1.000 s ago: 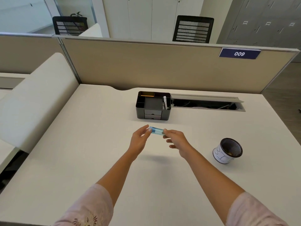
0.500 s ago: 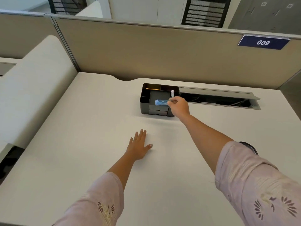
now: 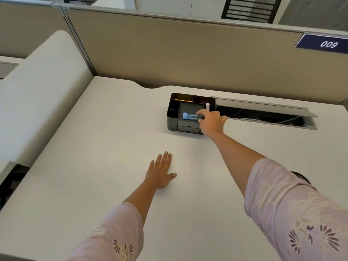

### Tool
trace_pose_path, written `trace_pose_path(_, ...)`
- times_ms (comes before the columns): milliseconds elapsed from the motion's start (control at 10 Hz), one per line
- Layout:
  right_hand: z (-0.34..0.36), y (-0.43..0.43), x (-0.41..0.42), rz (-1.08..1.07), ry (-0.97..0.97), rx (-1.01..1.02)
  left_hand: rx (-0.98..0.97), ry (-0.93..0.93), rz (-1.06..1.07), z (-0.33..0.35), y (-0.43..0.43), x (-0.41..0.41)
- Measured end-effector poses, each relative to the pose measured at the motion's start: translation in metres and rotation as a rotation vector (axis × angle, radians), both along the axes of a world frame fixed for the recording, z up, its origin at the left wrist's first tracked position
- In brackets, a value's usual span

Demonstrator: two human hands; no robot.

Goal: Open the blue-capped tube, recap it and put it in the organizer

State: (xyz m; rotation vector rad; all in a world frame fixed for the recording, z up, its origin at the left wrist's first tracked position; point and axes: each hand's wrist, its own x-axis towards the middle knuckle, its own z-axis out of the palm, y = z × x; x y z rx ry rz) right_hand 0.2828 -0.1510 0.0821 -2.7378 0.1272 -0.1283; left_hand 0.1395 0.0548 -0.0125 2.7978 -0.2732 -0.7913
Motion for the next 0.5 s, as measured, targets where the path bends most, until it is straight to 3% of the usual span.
trace_pose_path(200,-0.002,-0.005,-0.006,0.104,-0.027,-0.115,0.020,0.015,0.009,0.001,-0.003,0.000)
trace_pose_path(500,0.047,-0.027,-0.025,0.284,0.010,-0.059,0.010,0.027,0.025,0.019,-0.005,0.002)
